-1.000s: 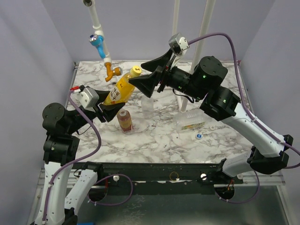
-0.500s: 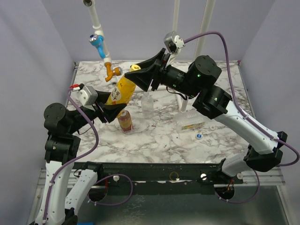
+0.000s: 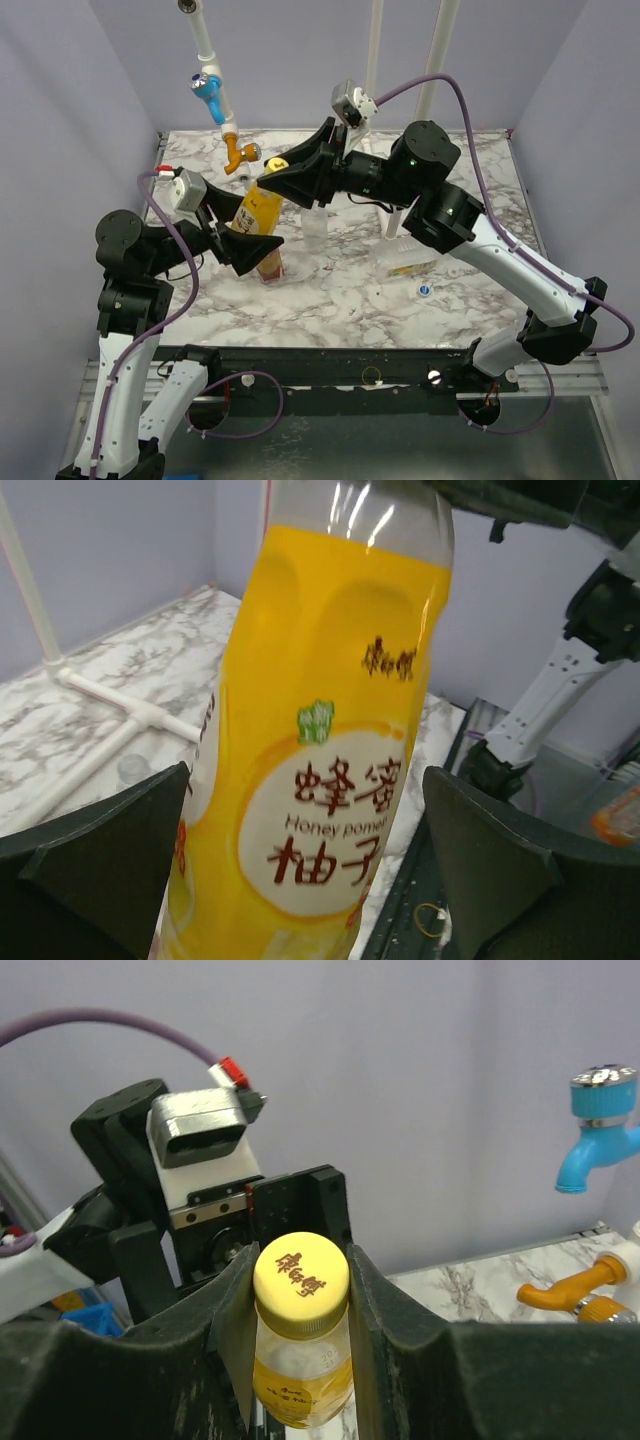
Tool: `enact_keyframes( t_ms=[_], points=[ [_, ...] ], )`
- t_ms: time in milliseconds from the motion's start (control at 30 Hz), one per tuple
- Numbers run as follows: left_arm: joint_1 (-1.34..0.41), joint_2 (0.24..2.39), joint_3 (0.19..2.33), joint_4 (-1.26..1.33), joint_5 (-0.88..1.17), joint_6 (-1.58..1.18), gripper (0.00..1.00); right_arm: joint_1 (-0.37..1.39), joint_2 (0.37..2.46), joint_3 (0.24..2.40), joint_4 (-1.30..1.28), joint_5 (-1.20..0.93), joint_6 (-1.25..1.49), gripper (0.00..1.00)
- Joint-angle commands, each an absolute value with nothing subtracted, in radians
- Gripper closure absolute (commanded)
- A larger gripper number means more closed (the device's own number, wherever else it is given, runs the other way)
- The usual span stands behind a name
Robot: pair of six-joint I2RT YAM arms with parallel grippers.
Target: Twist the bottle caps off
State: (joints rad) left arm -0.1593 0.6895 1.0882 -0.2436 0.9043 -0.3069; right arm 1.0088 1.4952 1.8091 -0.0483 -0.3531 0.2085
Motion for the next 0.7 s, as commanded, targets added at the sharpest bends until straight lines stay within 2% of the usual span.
enact_keyframes(
  t_ms=[0,67,200,267,400,467,567,600,667],
  points=[
    [-0.161,0.722,1.126,-0.193,1.062,-0.45,0.01,1.014,1.486,1.797,-0.009,-0.509,0.18,0.82],
    [-0.162,0.731,1.128,-0.183,1.077,-0.46,0.02,1.014,1.492,1.797,-0.01,-0.529,0.181,0.82],
    [-0.161,0.73,1.113,-0.18,1.082,-0.436,0.13,1.014,1.496,1.787,-0.009,-0.535,0.184,0.82],
    [-0.161,0.728,1.1,-0.18,1.088,-0.423,0.22,1.014,1.499,1.789,0.018,-0.538,0.184,0.82],
    [-0.161,0.728,1.098,-0.178,1.078,-0.403,0.48,1.014,1.509,1.794,0.018,-0.527,0.183,0.81],
    [-0.161,0.728,1.104,-0.178,1.061,-0.393,0.56,1.015,1.511,1.795,0.018,-0.498,0.185,0.69],
    [-0.162,0.724,1.109,-0.178,1.038,-0.38,0.58,1.014,1.504,1.793,0.024,-0.407,0.195,0.43],
    [-0.162,0.723,1.109,-0.176,1.029,-0.375,0.59,1.014,1.503,1.797,0.023,-0.362,0.202,0.38],
    [-0.161,0.717,1.103,-0.176,0.999,-0.362,0.62,1.015,1.501,1.808,0.016,-0.293,0.219,0.36]
  ],
)
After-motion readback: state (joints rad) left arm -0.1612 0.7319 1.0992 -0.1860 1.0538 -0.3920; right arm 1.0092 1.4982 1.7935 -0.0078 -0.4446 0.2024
